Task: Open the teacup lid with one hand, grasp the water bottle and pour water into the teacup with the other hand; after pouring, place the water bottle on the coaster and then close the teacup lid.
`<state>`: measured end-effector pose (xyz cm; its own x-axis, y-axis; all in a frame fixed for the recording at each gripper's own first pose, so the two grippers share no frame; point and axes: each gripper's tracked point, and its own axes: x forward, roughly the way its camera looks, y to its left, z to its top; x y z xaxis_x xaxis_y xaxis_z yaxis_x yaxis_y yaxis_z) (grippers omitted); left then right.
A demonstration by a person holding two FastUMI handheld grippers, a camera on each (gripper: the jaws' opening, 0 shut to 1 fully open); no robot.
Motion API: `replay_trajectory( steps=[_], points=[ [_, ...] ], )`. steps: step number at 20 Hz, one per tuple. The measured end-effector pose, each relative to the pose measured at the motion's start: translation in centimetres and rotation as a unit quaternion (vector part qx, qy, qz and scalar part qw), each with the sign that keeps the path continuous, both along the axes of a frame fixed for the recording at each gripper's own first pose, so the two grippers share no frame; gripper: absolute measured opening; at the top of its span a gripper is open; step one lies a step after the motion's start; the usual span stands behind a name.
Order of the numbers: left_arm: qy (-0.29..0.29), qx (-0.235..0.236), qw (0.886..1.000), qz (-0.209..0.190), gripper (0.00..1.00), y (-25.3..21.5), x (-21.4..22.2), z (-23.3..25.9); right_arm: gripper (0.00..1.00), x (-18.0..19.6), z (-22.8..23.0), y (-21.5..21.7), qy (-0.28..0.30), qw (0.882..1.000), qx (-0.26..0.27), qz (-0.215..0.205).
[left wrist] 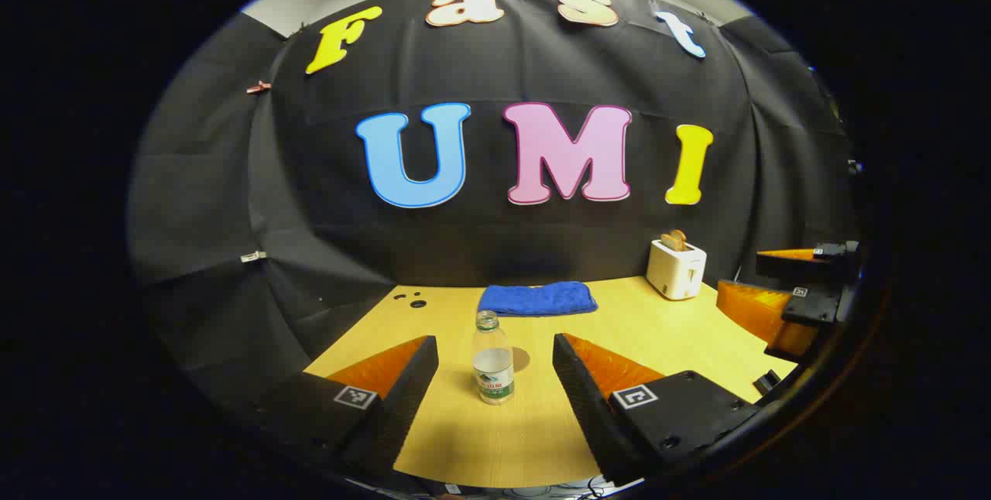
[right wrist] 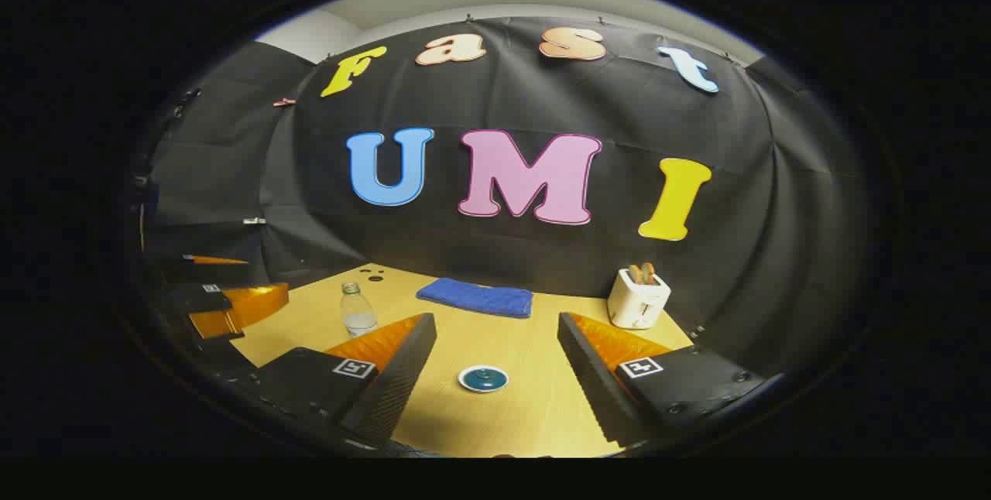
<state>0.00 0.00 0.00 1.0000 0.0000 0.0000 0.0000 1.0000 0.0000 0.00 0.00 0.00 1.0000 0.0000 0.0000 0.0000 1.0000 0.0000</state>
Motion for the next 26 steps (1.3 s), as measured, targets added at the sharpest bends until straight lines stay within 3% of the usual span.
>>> replay_trajectory(
  steps=[6,9,16,26],
  points=[
    [-0.012,0.03,0.999,-0.038,0.96,0.4,0.9,0.0,0.98,0.9,-1.3,2.4,0.015,1.0,0.002,0.003],
    [0.004,0.012,0.999,-0.047,0.96,0.9,1.4,-1.2,0.98,1.6,-1.5,2.5,0.017,1.0,0.012,-0.008],
    [0.043,-0.035,0.998,-0.02,0.96,3.5,2.5,-3.5,0.99,2.6,-3.3,2.6,0.034,0.999,0.012,-0.014],
    [0.061,-0.024,0.998,-0.026,0.96,3.2,4.9,-7.3,0.98,7.2,-8.9,2.1,0.067,0.998,-0.001,-0.012]
  ],
)
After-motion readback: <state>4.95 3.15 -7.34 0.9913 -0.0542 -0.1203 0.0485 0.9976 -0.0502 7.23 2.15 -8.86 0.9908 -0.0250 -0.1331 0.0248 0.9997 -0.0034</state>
